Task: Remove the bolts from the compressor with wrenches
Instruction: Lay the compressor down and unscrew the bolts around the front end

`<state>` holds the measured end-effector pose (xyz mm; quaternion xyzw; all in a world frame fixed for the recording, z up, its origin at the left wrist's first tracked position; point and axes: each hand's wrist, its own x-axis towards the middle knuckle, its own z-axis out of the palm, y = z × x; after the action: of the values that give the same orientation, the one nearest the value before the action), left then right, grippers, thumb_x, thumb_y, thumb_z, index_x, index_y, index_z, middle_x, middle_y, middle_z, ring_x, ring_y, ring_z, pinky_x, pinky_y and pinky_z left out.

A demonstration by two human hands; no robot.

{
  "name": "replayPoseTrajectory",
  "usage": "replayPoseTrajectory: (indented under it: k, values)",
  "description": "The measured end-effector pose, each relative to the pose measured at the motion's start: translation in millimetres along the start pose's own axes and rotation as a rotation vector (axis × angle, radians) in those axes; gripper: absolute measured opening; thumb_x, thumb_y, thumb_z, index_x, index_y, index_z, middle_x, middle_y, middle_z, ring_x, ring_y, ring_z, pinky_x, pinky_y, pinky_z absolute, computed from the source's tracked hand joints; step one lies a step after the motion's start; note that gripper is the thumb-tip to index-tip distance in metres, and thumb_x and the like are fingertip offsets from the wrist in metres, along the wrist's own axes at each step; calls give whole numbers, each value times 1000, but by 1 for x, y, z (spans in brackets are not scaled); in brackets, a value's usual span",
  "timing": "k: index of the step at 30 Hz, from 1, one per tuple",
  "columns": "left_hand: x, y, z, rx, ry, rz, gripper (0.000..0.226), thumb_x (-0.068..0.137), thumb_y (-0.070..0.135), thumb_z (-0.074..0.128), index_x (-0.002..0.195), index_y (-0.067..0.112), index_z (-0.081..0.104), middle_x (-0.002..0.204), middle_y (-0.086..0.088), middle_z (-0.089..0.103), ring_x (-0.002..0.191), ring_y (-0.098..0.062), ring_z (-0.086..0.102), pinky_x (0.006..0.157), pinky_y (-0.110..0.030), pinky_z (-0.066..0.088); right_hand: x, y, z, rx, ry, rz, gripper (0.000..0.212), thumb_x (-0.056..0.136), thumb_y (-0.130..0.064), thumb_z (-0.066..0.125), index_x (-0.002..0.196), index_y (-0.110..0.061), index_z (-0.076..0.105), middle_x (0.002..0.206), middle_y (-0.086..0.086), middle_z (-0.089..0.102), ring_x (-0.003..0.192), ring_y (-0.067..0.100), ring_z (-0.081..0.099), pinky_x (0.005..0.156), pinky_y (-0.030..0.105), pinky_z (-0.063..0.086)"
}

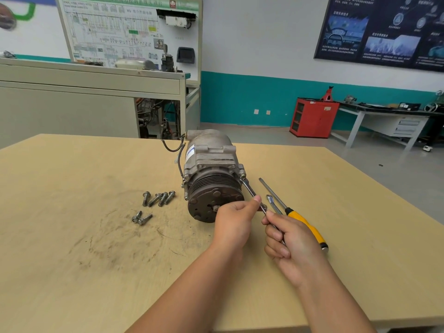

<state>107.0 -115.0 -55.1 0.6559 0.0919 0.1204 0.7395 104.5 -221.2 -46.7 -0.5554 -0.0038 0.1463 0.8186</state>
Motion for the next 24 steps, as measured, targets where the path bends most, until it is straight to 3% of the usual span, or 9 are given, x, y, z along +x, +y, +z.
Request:
replayPoseTrajectory:
  k: [3, 6, 9, 12, 14, 18, 24]
  values:
    - [3, -3, 0, -17, -18, -3, 54, 89, 32, 62, 42, 22, 39, 54, 0, 20, 50, -14, 16, 53, -34, 12, -2, 1, 1, -114, 34, -83, 25, 95, -10, 49, 72, -3, 54, 42, -3, 38, 28, 5, 25, 32, 15, 21]
    - [5, -5, 0, -80, -54, -31, 49, 91, 29, 60, 48, 21, 38, 49, 3, 23, 46, -12, 18, 52, -32, 13, -5, 2, 3, -300, 95, -194, 24, 94, -9, 50, 72, -1, 55, 43, -5, 40, 32, 7, 29, 34, 17, 24]
    - [6, -2, 2, -153, -112, -59, 26, 94, 29, 56, 74, 12, 54, 44, 10, 25, 42, -9, 20, 45, -23, 18, -5, 3, 8, -503, 153, -319, 23, 94, -12, 51, 77, 3, 52, 45, -3, 36, 40, 13, 28, 42, 25, 25]
    - [5, 1, 2, -228, -145, -133, 19, 94, 30, 55, 97, 12, 53, 42, 12, 28, 40, -6, 24, 43, -18, 22, -3, 2, 12, -598, 179, -330, 24, 94, -14, 49, 78, 3, 55, 46, -5, 36, 47, 15, 29, 51, 28, 23]
    - [3, 0, 1, -207, -144, -129, 19, 93, 30, 56, 93, 12, 54, 43, 11, 28, 41, -6, 24, 43, -19, 22, -6, 2, 11, -571, 170, -298, 25, 95, -11, 47, 76, 1, 58, 42, -8, 35, 43, 13, 27, 46, 25, 21]
    - [-1, -4, 0, -149, -76, -85, 42, 91, 29, 60, 57, 19, 37, 50, 4, 25, 47, -12, 20, 46, -25, 18, -14, -1, 10, -357, 118, -181, 27, 96, -7, 44, 75, -3, 60, 40, -5, 30, 31, 6, 21, 33, 15, 18]
    - [1, -4, 2, -92, -10, -37, 50, 89, 31, 62, 50, 23, 33, 57, -2, 20, 53, -15, 17, 53, -33, 14, -11, -4, 6, -230, 55, -97, 25, 97, -8, 43, 81, 2, 60, 40, -4, 32, 27, 5, 21, 33, 13, 16]
